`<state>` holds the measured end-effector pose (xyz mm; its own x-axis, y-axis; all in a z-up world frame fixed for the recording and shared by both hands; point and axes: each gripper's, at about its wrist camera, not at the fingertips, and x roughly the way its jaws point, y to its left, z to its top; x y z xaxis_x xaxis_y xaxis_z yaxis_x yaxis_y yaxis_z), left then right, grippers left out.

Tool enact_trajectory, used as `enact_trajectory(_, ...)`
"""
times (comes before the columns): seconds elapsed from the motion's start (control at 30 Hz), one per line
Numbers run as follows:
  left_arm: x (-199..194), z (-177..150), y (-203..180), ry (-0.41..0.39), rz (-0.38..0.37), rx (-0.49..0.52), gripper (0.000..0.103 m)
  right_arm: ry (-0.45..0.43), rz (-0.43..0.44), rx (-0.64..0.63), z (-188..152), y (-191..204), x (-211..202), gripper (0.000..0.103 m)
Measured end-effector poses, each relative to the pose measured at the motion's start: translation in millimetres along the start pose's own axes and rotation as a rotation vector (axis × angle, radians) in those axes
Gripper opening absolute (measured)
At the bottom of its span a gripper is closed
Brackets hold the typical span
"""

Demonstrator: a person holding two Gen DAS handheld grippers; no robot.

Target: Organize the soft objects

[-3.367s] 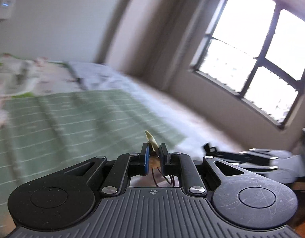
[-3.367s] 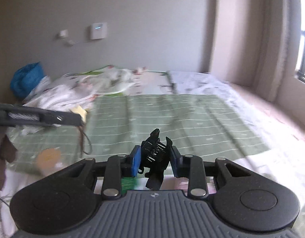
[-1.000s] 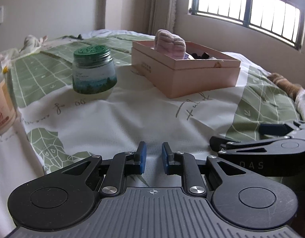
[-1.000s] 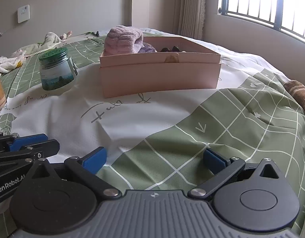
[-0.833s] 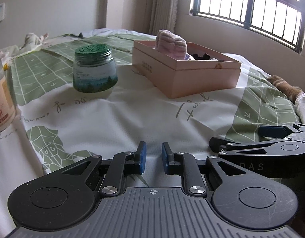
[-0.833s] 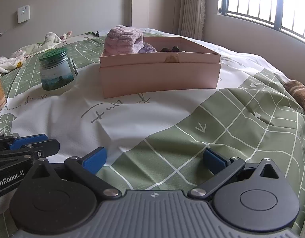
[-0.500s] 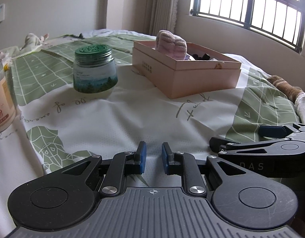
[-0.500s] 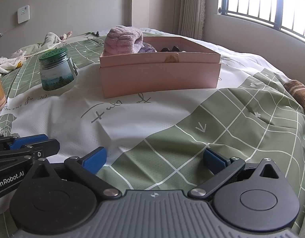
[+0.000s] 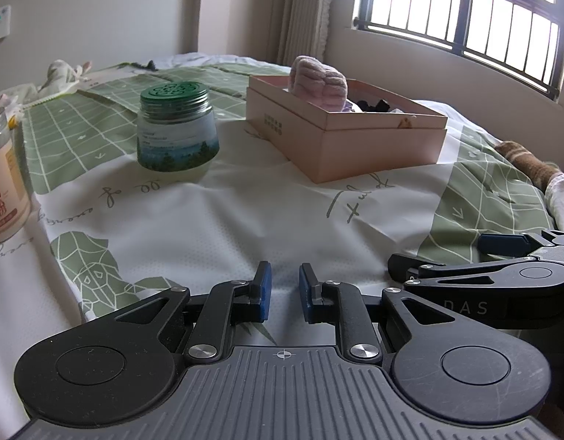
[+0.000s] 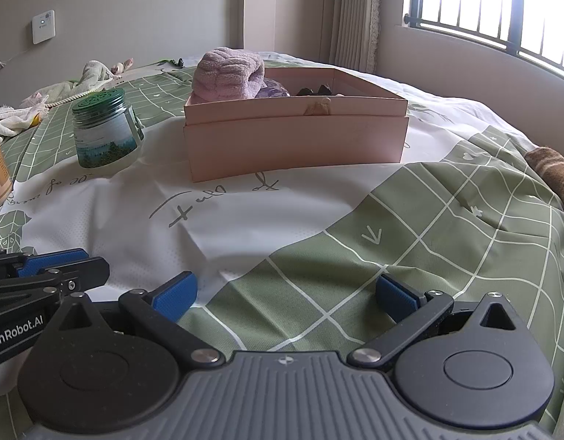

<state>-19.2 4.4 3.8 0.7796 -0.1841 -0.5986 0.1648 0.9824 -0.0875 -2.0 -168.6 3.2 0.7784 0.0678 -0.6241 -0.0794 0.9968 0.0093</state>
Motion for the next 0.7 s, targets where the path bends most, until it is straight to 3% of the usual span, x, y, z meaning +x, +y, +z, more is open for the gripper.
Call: enact_trajectory(0.7,-0.3,-0.1,-1.3,-0.001,0.005,0.008,0.02,0.0,0.0,0.001,-0.2,0.0,0.0,0.103)
